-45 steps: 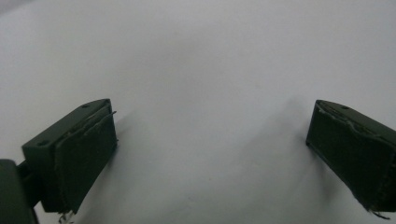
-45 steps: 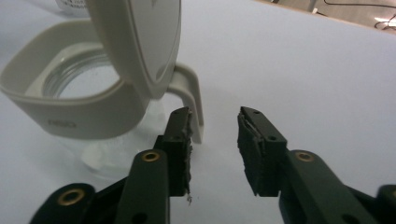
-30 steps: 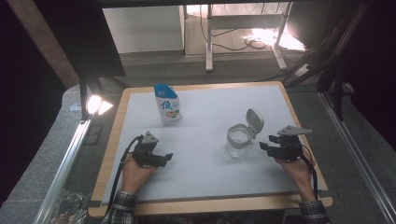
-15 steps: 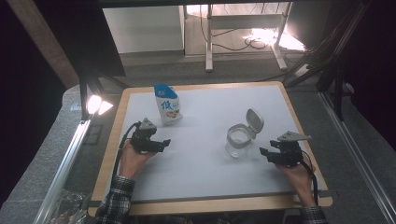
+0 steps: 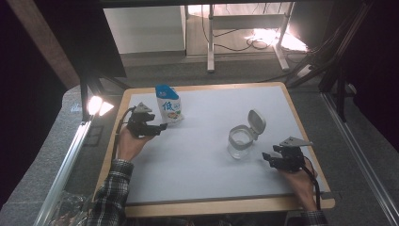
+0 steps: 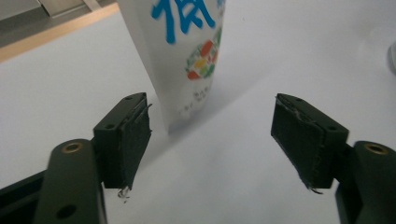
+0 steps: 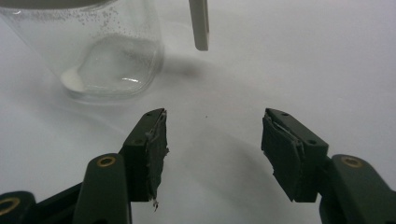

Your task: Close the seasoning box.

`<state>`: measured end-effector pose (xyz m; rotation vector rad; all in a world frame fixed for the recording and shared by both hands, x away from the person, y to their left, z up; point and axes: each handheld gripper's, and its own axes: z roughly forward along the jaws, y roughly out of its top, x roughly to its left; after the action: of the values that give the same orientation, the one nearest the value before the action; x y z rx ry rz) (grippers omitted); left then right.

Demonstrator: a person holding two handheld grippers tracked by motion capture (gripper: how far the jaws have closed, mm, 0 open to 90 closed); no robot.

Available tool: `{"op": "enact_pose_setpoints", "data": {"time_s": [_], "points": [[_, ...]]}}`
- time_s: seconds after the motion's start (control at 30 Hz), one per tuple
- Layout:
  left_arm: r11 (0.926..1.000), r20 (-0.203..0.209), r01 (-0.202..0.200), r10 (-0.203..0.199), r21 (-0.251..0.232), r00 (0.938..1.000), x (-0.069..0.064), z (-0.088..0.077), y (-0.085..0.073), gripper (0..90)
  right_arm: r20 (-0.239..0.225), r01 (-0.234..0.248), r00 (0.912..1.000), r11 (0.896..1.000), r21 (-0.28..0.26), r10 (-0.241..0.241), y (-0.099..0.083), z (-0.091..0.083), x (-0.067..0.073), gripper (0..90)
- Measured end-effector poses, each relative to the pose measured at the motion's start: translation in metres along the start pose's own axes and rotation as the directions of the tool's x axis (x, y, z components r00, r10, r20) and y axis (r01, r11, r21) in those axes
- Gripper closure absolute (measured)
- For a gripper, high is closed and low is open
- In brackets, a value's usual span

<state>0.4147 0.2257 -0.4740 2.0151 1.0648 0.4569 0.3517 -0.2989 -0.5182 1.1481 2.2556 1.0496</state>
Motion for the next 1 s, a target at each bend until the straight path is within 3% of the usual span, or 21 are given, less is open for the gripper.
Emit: {"op": "enact_pose_setpoints", "data": {"time_s": [0.23, 0.53, 0.73, 0.87, 1.0], "points": [[0.9995, 0.014, -0.028, 0.028, 0.017, 0.9995, 0.011, 0.008, 0.012, 35.0, 0.008, 0.011, 0.9999, 1.0, 0.011, -0.011, -0.003, 0.003, 0.0, 40.2], [0.9999, 0.012, -0.013, 0.013, 0.002, 0.9998, 0.026, 0.015, 0.033, 43.1, 0.005, 0.021, 0.9998, 0.999, 0.03, -0.021, -0.006, 0.007, 0.001, 39.6], [0.9995, 0.038, -0.029, 0.029, 0.015, 0.9989, 0.032, 0.024, 0.039, 47.0, 0.004, 0.024, 0.9997, 0.999, 0.031, -0.024, -0.006, 0.007, 0.001, 39.2], [0.9994, 0.096, -0.035, 0.034, 0.004, 0.9948, 0.035, 0.03, 0.043, 51.8, 0.0, 0.028, 0.9996, 0.999, 0.032, -0.028, -0.006, 0.008, 0.001, 37.9], [0.9973, 0.088, -0.068, 0.065, 0.029, 0.994, 0.036, 0.036, 0.045, 57.4, -0.005, 0.03, 0.9995, 0.999, 0.033, -0.03, -0.006, 0.008, 0.001, 36.9]]}}
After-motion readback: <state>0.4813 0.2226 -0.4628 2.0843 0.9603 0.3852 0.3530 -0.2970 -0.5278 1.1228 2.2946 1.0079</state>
